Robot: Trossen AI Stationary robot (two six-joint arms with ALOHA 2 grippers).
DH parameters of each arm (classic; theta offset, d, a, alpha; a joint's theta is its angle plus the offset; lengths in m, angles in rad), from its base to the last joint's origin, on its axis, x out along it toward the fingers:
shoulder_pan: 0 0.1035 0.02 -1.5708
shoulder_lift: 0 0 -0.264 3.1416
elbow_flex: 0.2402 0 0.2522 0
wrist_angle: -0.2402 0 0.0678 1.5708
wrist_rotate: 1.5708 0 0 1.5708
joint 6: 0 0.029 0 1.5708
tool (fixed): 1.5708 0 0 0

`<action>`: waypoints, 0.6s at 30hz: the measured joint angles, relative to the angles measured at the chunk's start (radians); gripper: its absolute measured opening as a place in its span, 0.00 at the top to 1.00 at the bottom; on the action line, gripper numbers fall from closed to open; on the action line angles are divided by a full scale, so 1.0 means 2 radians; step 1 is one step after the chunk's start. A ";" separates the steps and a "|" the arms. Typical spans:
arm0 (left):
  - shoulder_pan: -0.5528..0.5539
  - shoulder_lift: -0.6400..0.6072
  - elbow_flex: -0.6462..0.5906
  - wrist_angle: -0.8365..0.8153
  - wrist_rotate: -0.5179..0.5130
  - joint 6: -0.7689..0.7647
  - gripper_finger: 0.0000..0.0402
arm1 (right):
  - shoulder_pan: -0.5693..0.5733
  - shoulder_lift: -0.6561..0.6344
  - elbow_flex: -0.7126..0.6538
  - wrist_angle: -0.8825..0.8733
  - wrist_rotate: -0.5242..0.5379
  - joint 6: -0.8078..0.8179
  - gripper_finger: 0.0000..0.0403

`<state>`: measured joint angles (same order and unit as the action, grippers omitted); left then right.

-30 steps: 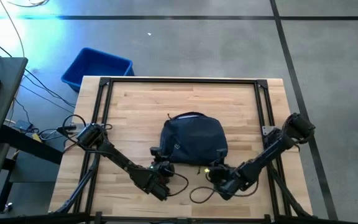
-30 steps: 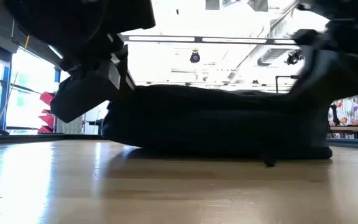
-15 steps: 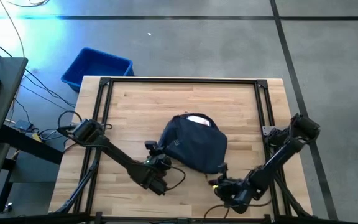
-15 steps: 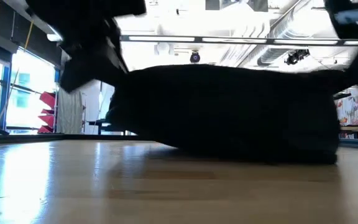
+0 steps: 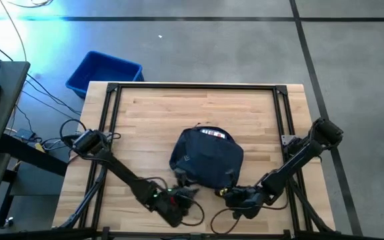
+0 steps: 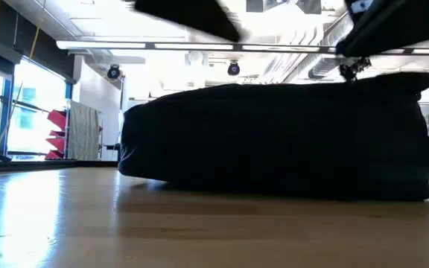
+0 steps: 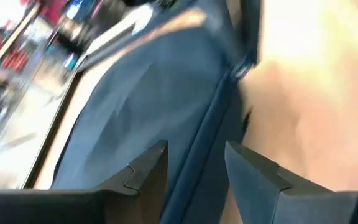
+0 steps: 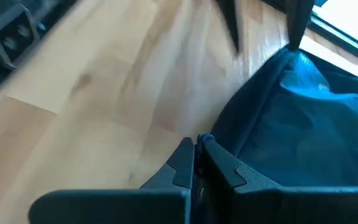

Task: Unpack backpack
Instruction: Close the blue backpack

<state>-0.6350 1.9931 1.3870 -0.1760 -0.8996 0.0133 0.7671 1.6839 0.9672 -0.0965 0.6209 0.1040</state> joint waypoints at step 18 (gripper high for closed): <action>0.051 0.088 0.037 0.111 0.095 0.131 0.83 | 0.041 -0.032 0.000 -0.107 -0.092 0.063 1.00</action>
<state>-0.5338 2.1693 1.4613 0.0453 -0.7091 0.2752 0.8487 1.6203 0.9676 -0.3107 0.4362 0.2301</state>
